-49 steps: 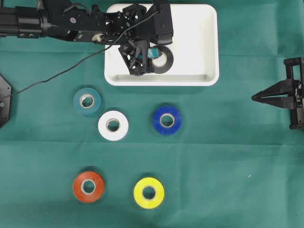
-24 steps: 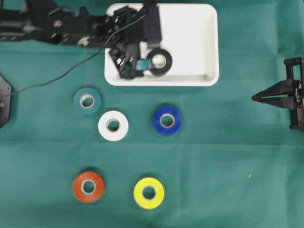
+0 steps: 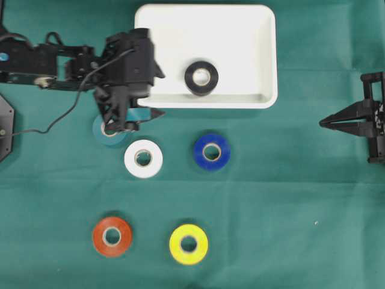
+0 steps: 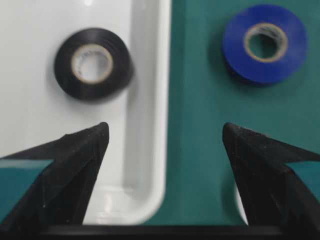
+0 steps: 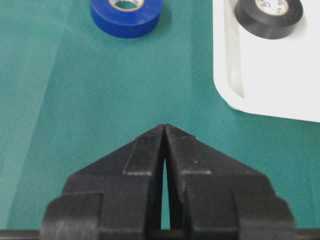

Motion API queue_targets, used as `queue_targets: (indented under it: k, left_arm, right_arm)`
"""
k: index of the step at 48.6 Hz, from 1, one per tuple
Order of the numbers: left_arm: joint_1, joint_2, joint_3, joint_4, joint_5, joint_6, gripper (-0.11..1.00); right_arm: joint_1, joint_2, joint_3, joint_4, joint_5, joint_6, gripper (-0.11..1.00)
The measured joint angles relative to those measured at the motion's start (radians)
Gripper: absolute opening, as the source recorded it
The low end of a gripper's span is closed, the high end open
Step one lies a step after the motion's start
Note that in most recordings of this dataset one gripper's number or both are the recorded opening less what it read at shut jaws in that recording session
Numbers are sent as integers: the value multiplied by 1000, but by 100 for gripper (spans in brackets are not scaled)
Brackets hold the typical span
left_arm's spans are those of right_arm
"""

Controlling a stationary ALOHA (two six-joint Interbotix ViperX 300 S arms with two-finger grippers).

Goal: Put the tape into the white case with the left arm.
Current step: 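Withdraw the left gripper back to the left side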

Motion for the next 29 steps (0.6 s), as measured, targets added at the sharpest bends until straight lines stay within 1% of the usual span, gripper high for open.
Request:
queue_targets:
  k: [17, 29]
  left_arm:
    - [-41, -170, 163, 0, -17, -64, 92]
    - [-51, -321, 278, -2, -43, -67, 92]
  right_arm:
    - [0, -6, 2, 0, 0, 0, -9]
    - [0, -12, 3, 0, 0, 0, -9]
